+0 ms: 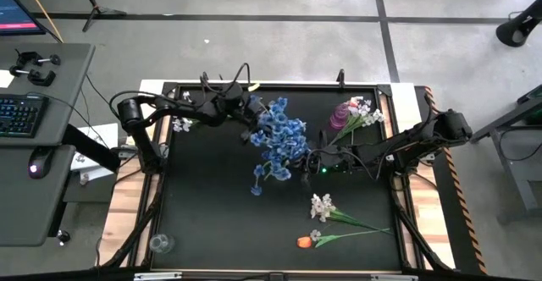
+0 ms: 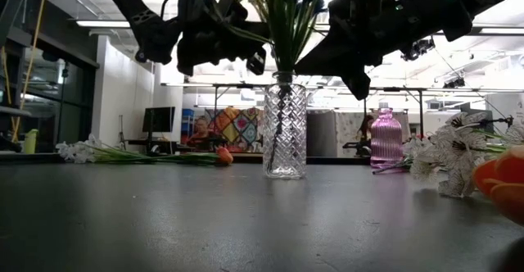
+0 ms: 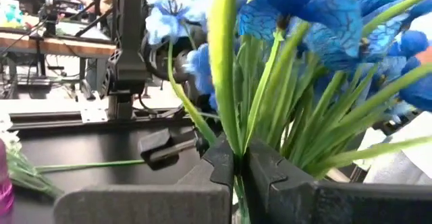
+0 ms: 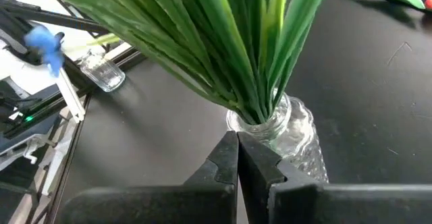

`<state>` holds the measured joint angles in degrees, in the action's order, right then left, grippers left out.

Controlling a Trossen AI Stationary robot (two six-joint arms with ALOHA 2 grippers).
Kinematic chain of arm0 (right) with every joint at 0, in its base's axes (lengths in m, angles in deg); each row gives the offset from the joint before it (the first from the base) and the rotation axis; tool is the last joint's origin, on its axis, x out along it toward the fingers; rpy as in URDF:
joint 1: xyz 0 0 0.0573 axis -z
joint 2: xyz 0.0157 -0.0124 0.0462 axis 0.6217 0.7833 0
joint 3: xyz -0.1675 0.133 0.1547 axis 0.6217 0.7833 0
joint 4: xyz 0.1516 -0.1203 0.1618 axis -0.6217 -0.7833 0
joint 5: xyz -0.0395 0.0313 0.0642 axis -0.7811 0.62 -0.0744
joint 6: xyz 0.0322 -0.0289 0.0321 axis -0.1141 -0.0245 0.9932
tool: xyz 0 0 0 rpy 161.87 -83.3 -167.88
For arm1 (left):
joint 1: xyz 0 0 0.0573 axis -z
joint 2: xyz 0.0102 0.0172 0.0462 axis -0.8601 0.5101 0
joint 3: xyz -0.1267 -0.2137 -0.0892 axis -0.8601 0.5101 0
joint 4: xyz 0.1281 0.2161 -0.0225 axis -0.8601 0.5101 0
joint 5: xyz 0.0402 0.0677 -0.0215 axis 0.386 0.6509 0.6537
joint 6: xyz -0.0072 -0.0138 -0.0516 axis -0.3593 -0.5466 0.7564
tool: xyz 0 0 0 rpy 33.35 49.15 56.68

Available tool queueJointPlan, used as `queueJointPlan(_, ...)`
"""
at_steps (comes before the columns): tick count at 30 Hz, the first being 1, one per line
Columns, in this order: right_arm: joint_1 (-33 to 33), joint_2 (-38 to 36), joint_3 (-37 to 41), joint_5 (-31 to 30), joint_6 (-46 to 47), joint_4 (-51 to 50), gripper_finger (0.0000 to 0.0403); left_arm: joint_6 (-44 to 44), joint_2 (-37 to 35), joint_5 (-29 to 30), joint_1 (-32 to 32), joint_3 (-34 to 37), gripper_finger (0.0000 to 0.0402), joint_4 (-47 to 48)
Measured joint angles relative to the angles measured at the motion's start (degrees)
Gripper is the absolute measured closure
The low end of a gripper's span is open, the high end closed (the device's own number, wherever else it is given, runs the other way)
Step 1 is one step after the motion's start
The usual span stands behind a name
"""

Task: Sort flowers into vase by color
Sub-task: Put the blue flowers into the top transparent vase

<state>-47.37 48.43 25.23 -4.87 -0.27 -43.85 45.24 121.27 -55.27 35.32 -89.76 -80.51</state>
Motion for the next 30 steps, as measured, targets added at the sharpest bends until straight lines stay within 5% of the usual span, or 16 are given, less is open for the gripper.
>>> queueJointPlan(20,0.09,0.0,0.0,-0.48,0.08,2.11,0.0402,-3.24,-2.01,3.22,0.96,1.72,0.0401,0.79)
queueJointPlan(30,-0.26,0.0,0.02,0.31,-2.09,6.43,0.0403,-12.16,-2.21,11.88,3.09,1.67,0.0401,8.33)
